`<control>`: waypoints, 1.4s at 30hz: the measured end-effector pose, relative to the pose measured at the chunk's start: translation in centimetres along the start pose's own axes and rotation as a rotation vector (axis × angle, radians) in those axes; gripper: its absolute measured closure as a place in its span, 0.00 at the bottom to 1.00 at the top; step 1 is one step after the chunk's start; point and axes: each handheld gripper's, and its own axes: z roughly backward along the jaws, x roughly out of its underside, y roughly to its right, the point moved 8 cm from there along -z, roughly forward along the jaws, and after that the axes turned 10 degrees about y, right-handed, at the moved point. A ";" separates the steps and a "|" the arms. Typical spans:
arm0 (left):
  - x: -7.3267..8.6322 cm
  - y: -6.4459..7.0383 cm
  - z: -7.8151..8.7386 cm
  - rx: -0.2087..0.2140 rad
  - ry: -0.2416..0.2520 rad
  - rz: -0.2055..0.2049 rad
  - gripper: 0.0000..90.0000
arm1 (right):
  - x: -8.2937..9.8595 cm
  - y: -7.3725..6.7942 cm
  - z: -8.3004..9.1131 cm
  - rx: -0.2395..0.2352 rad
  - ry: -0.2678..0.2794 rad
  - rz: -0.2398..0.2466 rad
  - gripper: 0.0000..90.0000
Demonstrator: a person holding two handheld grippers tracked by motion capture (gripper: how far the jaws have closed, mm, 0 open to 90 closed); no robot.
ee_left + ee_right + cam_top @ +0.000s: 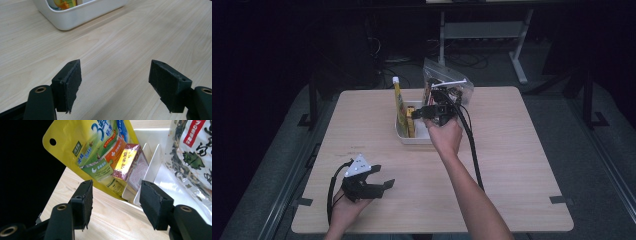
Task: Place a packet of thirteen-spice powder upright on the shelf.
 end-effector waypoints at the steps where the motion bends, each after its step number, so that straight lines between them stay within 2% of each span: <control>1: 0.0 0.0 0.0 0.000 0.000 0.001 0.29 | 0.1 0.1 0.0 0.000 -0.002 0.000 0.48; 23: 0.2 0.1 -0.2 0.010 -0.008 0.006 0.28 | 1.8 1.0 1.0 -0.057 -0.022 -0.013 0.47; 29: 0.2 0.1 -0.2 0.013 -0.007 0.008 0.28 | 2.2 1.2 1.6 -0.064 -0.031 -0.002 0.47; 34: 0.2 0.2 -0.3 0.015 -0.009 0.007 0.28 | 2.4 1.6 2.2 -0.071 -0.029 -0.007 0.46; 36: 0.2 0.2 -0.2 0.014 -0.010 0.005 0.28 | 2.5 1.9 2.4 -0.087 -0.028 -0.019 0.46; 42: 0.2 0.2 -0.3 0.016 -0.010 0.004 0.28 | 3.1 3.1 2.9 -0.084 -0.032 -0.043 0.45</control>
